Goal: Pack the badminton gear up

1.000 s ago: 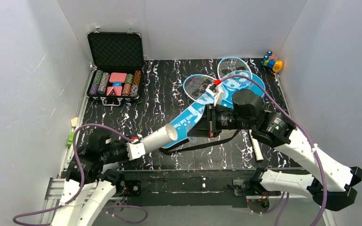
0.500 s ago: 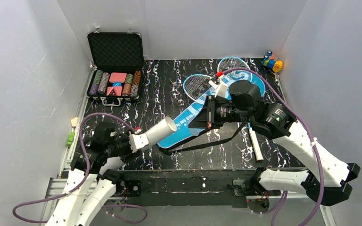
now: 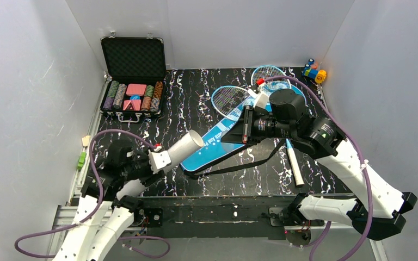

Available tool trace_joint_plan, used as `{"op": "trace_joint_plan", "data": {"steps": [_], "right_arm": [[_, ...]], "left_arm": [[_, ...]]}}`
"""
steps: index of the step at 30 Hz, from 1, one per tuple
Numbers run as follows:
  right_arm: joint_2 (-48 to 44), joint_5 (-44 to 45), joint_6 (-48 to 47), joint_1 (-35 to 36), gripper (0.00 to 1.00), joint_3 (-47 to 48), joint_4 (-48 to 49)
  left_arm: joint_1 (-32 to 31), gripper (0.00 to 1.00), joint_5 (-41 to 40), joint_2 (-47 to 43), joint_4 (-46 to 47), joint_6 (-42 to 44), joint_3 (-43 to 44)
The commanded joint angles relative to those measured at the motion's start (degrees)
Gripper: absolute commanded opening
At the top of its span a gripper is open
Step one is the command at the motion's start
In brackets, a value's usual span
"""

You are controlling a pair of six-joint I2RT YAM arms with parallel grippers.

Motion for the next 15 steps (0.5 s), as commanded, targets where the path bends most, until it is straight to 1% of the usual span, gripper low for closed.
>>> {"op": "trace_joint_plan", "data": {"steps": [1, 7, 13, 15], "right_arm": [[-1.7, -2.2, -0.2, -0.5, 0.01, 0.0, 3.3], [-2.1, -4.7, -0.9, -0.7, 0.01, -0.8, 5.6], [-4.0, -7.5, -0.3, -0.6, 0.01, -6.0, 11.3], [-3.4, -8.5, -0.7, -0.6, 0.01, -6.6, 11.5]], "left_arm": [[-0.2, 0.25, 2.6, -3.3, 0.6, -0.7, 1.1], [-0.2, 0.23, 4.0, -6.3, -3.8, 0.1, 1.3], [-0.2, 0.22, 3.7, -10.7, -6.9, 0.7, 0.6], [-0.2, 0.22, 4.0, -12.5, -7.4, 0.7, 1.0]]}}
